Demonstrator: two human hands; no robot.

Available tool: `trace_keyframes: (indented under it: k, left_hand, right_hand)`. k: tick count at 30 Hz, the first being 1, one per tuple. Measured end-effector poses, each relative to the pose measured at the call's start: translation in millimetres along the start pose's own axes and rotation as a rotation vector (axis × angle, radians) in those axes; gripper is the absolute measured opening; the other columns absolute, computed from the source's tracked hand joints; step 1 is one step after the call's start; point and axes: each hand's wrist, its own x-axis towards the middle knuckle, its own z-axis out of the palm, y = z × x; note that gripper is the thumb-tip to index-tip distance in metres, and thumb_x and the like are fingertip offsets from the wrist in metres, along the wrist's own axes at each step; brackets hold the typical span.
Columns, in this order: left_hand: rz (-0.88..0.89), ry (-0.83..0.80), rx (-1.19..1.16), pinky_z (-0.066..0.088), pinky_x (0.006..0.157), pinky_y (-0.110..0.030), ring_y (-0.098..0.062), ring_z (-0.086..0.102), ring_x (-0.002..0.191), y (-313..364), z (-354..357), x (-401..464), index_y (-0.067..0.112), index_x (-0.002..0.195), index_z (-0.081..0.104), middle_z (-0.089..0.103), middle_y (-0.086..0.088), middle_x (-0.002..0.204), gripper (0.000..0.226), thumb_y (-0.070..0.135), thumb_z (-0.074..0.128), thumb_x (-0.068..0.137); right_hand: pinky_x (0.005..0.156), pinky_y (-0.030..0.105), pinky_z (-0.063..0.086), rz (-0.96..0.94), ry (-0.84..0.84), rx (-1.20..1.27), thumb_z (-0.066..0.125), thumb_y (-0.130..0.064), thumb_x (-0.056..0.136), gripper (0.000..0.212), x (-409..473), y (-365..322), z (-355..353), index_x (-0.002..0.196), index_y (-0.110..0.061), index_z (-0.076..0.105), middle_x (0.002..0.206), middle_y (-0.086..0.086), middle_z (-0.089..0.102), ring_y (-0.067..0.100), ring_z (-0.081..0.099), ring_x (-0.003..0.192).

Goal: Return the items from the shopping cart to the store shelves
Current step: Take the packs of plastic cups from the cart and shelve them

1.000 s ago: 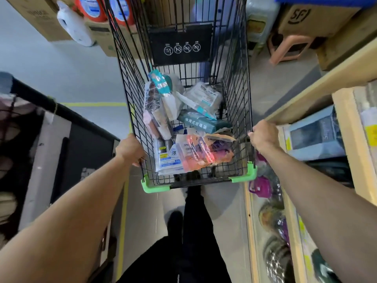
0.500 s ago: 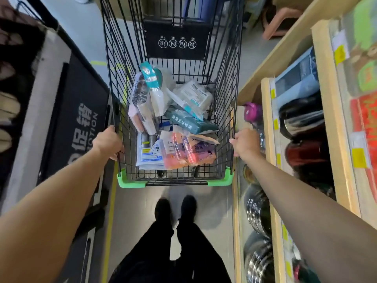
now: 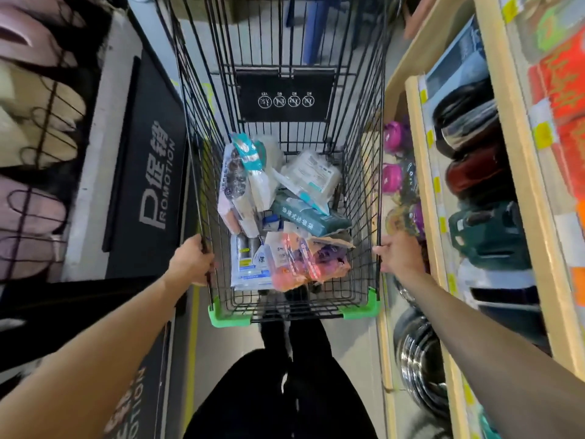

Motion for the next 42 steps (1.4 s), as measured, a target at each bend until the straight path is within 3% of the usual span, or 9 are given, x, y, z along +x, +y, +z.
trace_keyframes:
  k: [5, 8, 13, 16, 20, 23, 29, 38, 42]
  left_hand:
    - [0.141, 0.084, 0.533, 0.055, 0.069, -0.033, -0.022, 0.069, 0.077, -18.9, -14.6, -47.9, 0.024, 0.078, 0.065, 0.069, 0.003, 0.078, 0.033, 0.050, 0.082, 0.069]
    - [0.391, 0.290, 0.684, 0.047, 0.062, -0.034, -0.023, 0.058, 0.081, -28.6, -12.7, -73.0, 0.018, 0.080, 0.065, 0.056, 0.003, 0.088, 0.047, 0.056, 0.085, 0.061]
    - [0.511, 0.603, 0.214, 0.047, 0.069, -0.037, -0.026, 0.052, 0.090, -20.6, 9.2, -87.2, 0.010, 0.106, 0.051, 0.050, -0.008, 0.103, 0.042, 0.022, 0.081, 0.079]
    - [0.552, 0.410, -0.010, 0.047, 0.073, -0.030, -0.018, 0.054, 0.087, 26.0, 30.6, -65.2, 0.012, 0.111, 0.051, 0.054, -0.003, 0.103, 0.036, 0.022, 0.075, 0.085]
    - [0.346, 0.258, -0.275, 0.051, 0.093, -0.034, -0.019, 0.058, 0.107, 78.9, 57.4, -26.2, 0.012, 0.126, 0.047, 0.056, -0.005, 0.121, 0.053, 0.025, 0.076, 0.084]
    - [0.113, 0.260, -0.465, 0.047, 0.095, -0.033, -0.022, 0.058, 0.113, 102.0, 68.7, -0.9, 0.008, 0.131, 0.044, 0.058, -0.008, 0.127, 0.060, 0.024, 0.077, 0.084]
    - [-0.006, 0.281, -0.564, 0.050, 0.092, -0.030, -0.019, 0.061, 0.109, 127.7, 79.2, 47.1, 0.016, 0.126, 0.052, 0.062, -0.003, 0.122, 0.053, 0.031, 0.078, 0.082]
    - [-0.070, 0.356, -0.101, 0.055, 0.089, -0.047, -0.027, 0.061, 0.106, 127.4, 71.3, 74.1, 0.019, 0.115, 0.062, 0.065, -0.005, 0.112, 0.072, 0.056, 0.078, 0.055]
    - [0.034, 0.268, -0.317, 0.059, 0.079, -0.038, -0.022, 0.067, 0.084, 144.7, 63.4, 60.6, 0.021, 0.091, 0.065, 0.069, -0.002, 0.087, 0.025, 0.030, 0.075, 0.070]
  right_hand:
    - [0.048, 0.018, 0.031, -0.193, 0.001, -0.163, 0.074, -0.034, 0.087, 0.036, -46.8, 40.8, 5.0, 0.059, -0.024, 0.053, 0.055, -0.008, 0.058, 0.002, 0.051, 0.049]
    - [0.049, 0.021, 0.031, -0.343, 0.121, -0.499, 0.075, -0.048, 0.077, 0.029, -66.7, 40.0, 1.3, 0.081, -0.023, 0.061, 0.060, -0.010, 0.059, 0.008, 0.052, 0.050]
    - [0.061, 0.029, 0.057, -0.624, 0.133, -0.403, 0.064, -0.037, 0.091, 0.024, -73.9, 17.7, 46.8, 0.103, -0.016, 0.063, 0.084, -0.005, 0.071, 0.013, 0.067, 0.066]
    - [0.076, 0.028, 0.059, -0.456, -0.018, -0.056, 0.064, -0.026, 0.093, 0.021, -58.8, -12.1, 76.6, 0.110, -0.014, 0.066, 0.098, -0.003, 0.071, 0.012, 0.068, 0.082]
    - [0.061, 0.008, 0.044, -0.102, -0.009, 0.414, 0.066, -0.016, 0.093, 0.023, -24.2, -31.6, 102.8, 0.115, -0.012, 0.061, 0.108, -0.002, 0.066, 0.009, 0.063, 0.088]
    - [0.065, 0.021, 0.050, 0.155, -0.056, 0.532, 0.069, -0.017, 0.090, 0.036, 8.2, -27.6, 114.0, 0.122, -0.013, 0.053, 0.115, 0.004, 0.067, 0.016, 0.065, 0.093]
    - [0.048, 0.019, 0.042, -0.123, -0.089, 0.121, 0.069, -0.018, 0.091, 0.024, 52.3, -23.6, 131.7, 0.111, -0.024, 0.058, 0.093, -0.002, 0.071, 0.016, 0.069, 0.074]
    - [0.084, 0.034, 0.058, -0.441, 0.003, -0.275, 0.070, -0.018, 0.087, 0.026, 57.5, -25.7, 127.1, 0.111, -0.010, 0.065, 0.112, 0.006, 0.069, 0.021, 0.063, 0.098]
    - [0.091, 0.033, 0.054, -0.391, 0.121, -0.137, 0.069, -0.005, 0.086, 0.025, 49.9, -34.6, 98.7, 0.111, -0.007, 0.066, 0.111, 0.006, 0.066, 0.023, 0.061, 0.104]
